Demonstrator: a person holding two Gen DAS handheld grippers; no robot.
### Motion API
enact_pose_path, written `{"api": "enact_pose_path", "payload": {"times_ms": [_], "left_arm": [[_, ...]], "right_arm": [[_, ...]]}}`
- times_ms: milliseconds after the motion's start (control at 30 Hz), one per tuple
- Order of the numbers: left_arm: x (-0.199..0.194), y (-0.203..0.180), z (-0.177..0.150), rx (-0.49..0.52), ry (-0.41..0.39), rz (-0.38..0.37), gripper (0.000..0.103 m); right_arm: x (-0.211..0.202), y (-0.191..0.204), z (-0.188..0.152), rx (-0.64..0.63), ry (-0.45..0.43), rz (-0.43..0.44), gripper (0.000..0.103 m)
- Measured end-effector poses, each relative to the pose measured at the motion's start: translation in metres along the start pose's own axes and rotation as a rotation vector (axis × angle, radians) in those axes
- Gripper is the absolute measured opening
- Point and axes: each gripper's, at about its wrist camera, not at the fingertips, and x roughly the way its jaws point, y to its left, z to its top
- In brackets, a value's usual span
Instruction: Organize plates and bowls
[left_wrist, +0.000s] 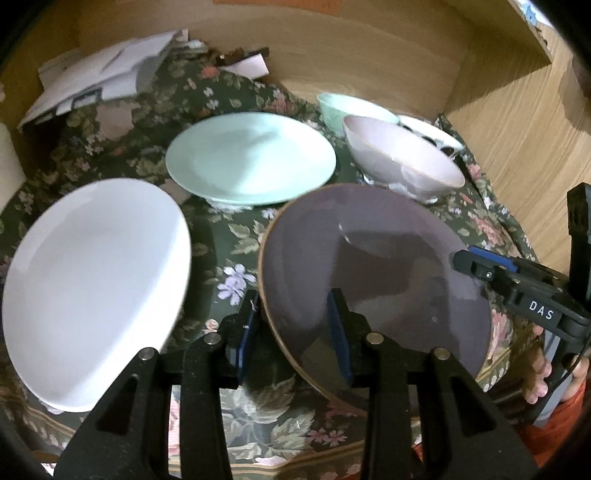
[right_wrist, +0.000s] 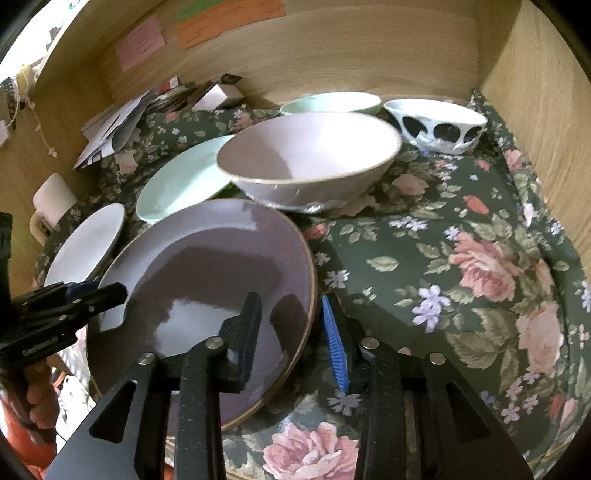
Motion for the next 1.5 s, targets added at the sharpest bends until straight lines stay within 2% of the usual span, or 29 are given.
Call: {"api": "enact_pose_path", "payload": {"times_ms": [67,133,200,300,433,533,667,800,900,1133,1500], "left_arm": [[-0.008,0.002,0.003,0.001,-0.027,0.012,0.04],[-0.016,0.005,0.006,-0.002,-0.054,0.018,0.047],[-0.024,0.007,0.01,-0.006,-0.082,0.023,0.052],[-0.035,0.012,0.016,-0.006,-0.119,0.04,0.055],[-0.05,0.021,0.021,-0.016,-0.163,0.062,0.066],[-0.061,0.03,0.023,-0.022,-0.192,0.086,0.071],[-0.074,0.042,0.023,-0.036,-0.221,0.117,0.08],[-0.083,0.059,0.024,-0.06,-0.232,0.146,0.081],[-0.088,0.074,0.026,-0.08,-0.234,0.171,0.09],[-0.093,0.105,0.024,-0.106,-0.233,0.226,0.091],[-0.082,0.157,0.009,-0.172,-0.175,0.26,0.091]], "right_arm": [[-0.005,0.0,0.003,0.0,-0.014,-0.002,0.032],[-0.01,0.002,0.006,-0.007,-0.027,-0.002,0.034],[-0.014,0.005,0.01,-0.016,-0.04,0.004,0.04],[-0.021,0.014,0.017,-0.041,-0.069,0.013,0.044],[-0.026,0.032,0.027,-0.086,-0.098,0.038,0.047],[-0.026,0.046,0.034,-0.109,-0.118,0.065,0.054],[-0.024,0.066,0.041,-0.143,-0.129,0.103,0.056],[-0.018,0.087,0.048,-0.181,-0.128,0.129,0.06],[-0.012,0.103,0.052,-0.211,-0.128,0.15,0.06],[0.004,0.135,0.057,-0.269,-0.108,0.189,0.06],[0.045,0.172,0.063,-0.331,0.005,0.185,0.061]]}}
